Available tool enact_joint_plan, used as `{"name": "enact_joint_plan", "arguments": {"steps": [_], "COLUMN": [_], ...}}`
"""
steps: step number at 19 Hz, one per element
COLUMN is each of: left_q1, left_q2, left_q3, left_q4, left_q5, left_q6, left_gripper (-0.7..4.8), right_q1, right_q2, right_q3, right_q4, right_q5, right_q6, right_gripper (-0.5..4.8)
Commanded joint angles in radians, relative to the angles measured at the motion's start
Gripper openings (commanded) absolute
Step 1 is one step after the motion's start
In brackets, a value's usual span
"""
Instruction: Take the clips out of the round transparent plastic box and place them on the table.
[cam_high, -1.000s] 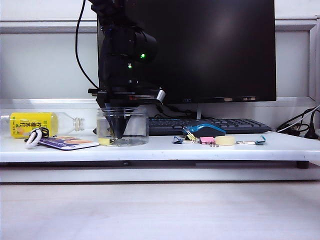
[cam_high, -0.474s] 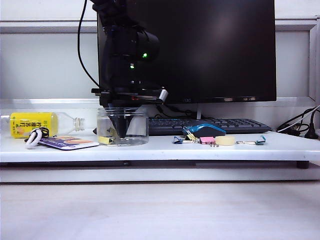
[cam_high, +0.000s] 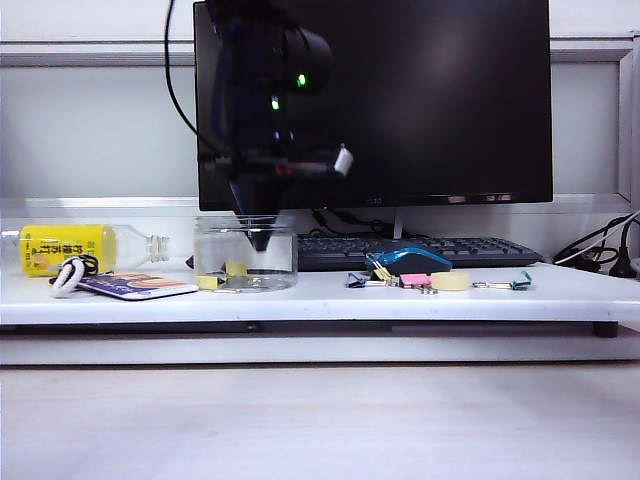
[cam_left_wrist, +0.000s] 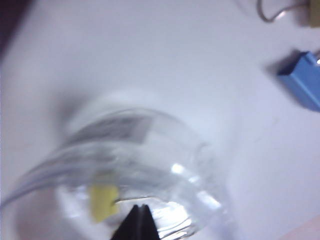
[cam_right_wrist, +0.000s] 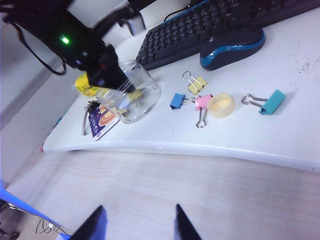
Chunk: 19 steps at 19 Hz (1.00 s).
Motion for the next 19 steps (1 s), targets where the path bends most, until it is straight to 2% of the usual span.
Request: {"name": "enact_joint_plan", "arguments": {"steps": [1,2,4,6,8,9,11,14,17,19], "left_q1": [0.001,0.001,0.001,0.000,0.001,0.001,0.001,0.002,0.002,0.002], "left_q2": [-0.013,-0.013,-0.013,-0.013,-0.013,-0.013,-0.013,-0.012,-0.012,-0.012], "left_q3": [0.003,0.002,0.002,0.002,0.002,0.002,0.002,0.002,0.002,0.002], "left_q4": [-0.024,-0.035,-0.039,-0.048,-0.051,-0.052,-0.053,-0.053,-0.054,-0.063], "left_q5": [-0.011,-0.013,-0.013,-0.012,-0.009,-0.009,-0.010,-0.014,-0.017,-0.058], "left_q6": [-0.035,-0.047,-0.057,-0.066,-0.142,-0.225,-0.261,-0.478,-0.593,-0.680], "left_gripper": [-0.06,-0.01,0.82,0.99,0.99,0.99,0.99,0.99,1.11,1.31], "right_q1": [0.000,0.000,0.000,0.000,0.000,0.000,0.000,0.000,0.000,0.000], "right_q2": [0.000,0.000,0.000,0.000,0.000,0.000,0.000,0.000,0.000,0.000], "right_q3": [0.005,0.005,0.005,0.005,0.005,0.005,0.005,0.005,0.005,0.005], "right_q4": [0.010,0.010,0.010,0.010,0.010,0.010,0.010,0.010,0.010,0.010], "right_q5": [0.001,0.000,0.000,0.000,0.000,0.000,0.000,0.000,0.000,0.001], "right_q6": [-0.003,-0.003,-0.003,-0.003,-0.003,-0.003,-0.003,-0.003,-0.003,-0.003], "right_gripper": [1.76,1.76,1.76,1.76,1.76,1.76,1.76,1.76,1.76,1.76]}}
